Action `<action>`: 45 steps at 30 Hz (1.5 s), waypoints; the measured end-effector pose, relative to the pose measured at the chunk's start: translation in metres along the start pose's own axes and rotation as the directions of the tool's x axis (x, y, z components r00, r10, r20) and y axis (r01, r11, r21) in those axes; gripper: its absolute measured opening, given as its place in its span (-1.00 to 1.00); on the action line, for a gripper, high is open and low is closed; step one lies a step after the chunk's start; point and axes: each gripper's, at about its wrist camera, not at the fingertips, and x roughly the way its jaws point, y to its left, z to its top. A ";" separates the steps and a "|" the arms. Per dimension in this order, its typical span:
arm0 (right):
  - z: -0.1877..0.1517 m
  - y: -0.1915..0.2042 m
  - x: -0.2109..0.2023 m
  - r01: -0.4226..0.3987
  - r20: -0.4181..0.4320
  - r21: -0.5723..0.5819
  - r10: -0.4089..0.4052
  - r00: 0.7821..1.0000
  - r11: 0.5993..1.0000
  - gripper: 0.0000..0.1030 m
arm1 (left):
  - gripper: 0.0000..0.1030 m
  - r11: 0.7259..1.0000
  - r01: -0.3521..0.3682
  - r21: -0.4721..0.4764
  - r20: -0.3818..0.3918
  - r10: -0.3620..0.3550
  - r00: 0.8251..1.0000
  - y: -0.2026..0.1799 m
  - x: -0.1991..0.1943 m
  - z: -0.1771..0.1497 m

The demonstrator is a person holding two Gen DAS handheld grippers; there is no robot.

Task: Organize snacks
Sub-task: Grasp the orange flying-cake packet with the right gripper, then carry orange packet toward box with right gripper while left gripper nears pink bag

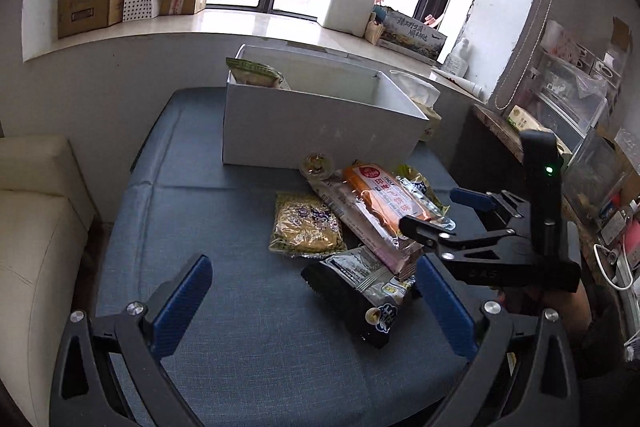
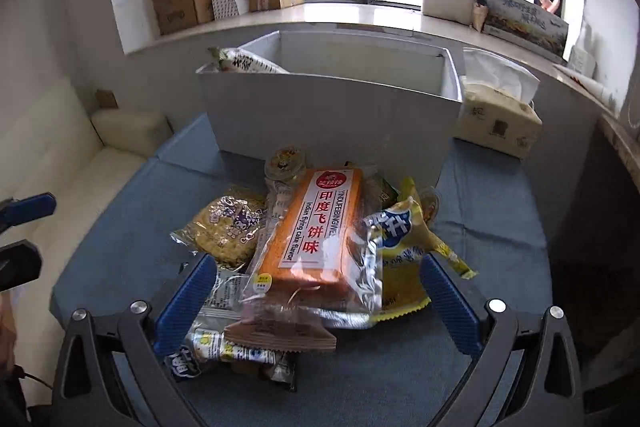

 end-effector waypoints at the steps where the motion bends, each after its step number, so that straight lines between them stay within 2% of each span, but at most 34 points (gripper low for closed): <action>1: 0.005 0.007 0.010 0.028 -0.015 -0.035 -0.029 0.999 0.999 1.00 | 1.00 1.000 -0.008 -0.004 -0.003 0.008 1.000 0.002 0.001 -0.002; 6: 0.020 0.022 0.065 0.126 -0.162 -0.137 -0.148 0.976 0.982 1.00 | 1.00 1.000 -0.016 -0.019 -0.021 0.016 1.000 0.010 0.004 -0.007; 8: 0.020 0.024 0.076 0.155 -0.187 -0.164 -0.185 0.965 0.974 1.00 | 1.00 0.999 -0.020 -0.027 -0.025 0.019 1.000 0.013 0.005 -0.008; 10: 0.019 0.020 0.073 0.133 -0.181 -0.130 -0.156 0.971 0.983 0.99 | 1.00 0.999 -0.022 -0.034 -0.024 0.022 0.999 0.016 0.004 -0.010; 11: 0.018 0.016 0.069 0.118 -0.179 -0.101 -0.135 0.975 0.988 0.89 | 1.00 0.999 -0.020 -0.039 -0.025 0.019 1.000 0.018 0.004 -0.010; 12: 0.016 0.012 0.065 0.114 -0.172 -0.077 -0.126 0.977 0.991 0.78 | 1.00 0.999 -0.021 -0.047 -0.027 0.019 0.999 0.020 0.005 -0.011; 15: 0.008 0.006 0.052 0.076 -0.153 -0.044 -0.082 0.985 0.996 0.63 | 1.00 0.998 -0.025 -0.064 -0.037 0.023 0.999 0.025 0.008 -0.012; 16: 0.005 0.005 0.047 0.058 -0.149 -0.042 -0.064 0.987 0.997 0.48 | 1.00 0.998 -0.023 -0.065 -0.040 0.020 0.999 0.025 0.009 -0.012; 19: -0.001 -0.006 0.033 -0.002 -0.127 0.019 0.005 0.992 1.000 0.28 | 1.00 0.998 -0.025 -0.056 -0.048 0.022 0.999 0.022 0.013 -0.013; 23: -0.009 -0.018 0.012 -0.067 -0.081 0.060 0.072 0.994 0.996 0.23 | 1.00 0.999 -0.026 -0.037 -0.069 0.023 0.997 0.016 0.022 -0.013; 26: -0.012 -0.025 -0.011 -0.058 -0.027 0.070 0.060 0.998 0.996 0.23 | 1.00 1.000 -0.013 -0.028 -0.088 0.010 0.996 0.008 0.030 -0.012; 28: -0.014 -0.037 -0.032 -0.081 0.024 0.108 0.079 0.997 0.991 0.23 | 1.00 1.000 0.015 -0.019 -0.107 -0.017 0.994 0.000 0.037 -0.009; 31: -0.020 -0.050 -0.059 -0.056 0.059 0.145 0.048 0.997 0.988 0.23 | 1.00 0.999 0.032 0.013 -0.142 -0.030 0.989 -0.023 0.056 -0.001; 35: -0.028 -0.066 -0.082 -0.026 0.090 0.199 0.008 0.996 0.980 0.23 | 1.00 0.997 -0.004 0.078 -0.188 0.019 0.982 -0.062 0.094 0.012; 37: -0.034 -0.077 -0.089 -0.010 0.096 0.229 -0.012 0.995 0.973 0.23 | 1.00 0.989 -0.078 0.124 -0.206 0.103 0.973 -0.079 0.116 0.018; 39: -0.041 -0.084 -0.094 -0.009 0.102 0.250 -0.018 0.995 0.968 0.23 | 1.00 0.972 -0.171 0.164 -0.218 0.205 0.954 -0.092 0.138 0.023; 42: -0.050 -0.094 -0.097 -0.005 0.099 0.275 -0.023 0.995 0.961 0.23 | 1.00 0.959 -0.226 0.172 -0.283 0.268 0.921 -0.096 0.173 0.029; 43: -0.052 -0.096 -0.097 -0.008 0.100 0.284 -0.022 0.995 0.959 0.23 | 0.94 0.949 -0.254 0.185 -0.303 0.301 0.904 -0.097 0.183 0.029; 44: -0.055 -0.098 -0.097 -0.011 0.100 0.292 -0.019 0.995 0.956 0.23 | 0.88 0.946 -0.254 0.204 -0.313 0.309 0.898 -0.101 0.191 0.028; 45: -0.056 -0.100 -0.097 -0.014 0.101 0.296 -0.016 0.995 0.955 0.23 | 0.66 0.946 -0.246 0.212 -0.322 0.306 0.896 -0.104 0.199 0.027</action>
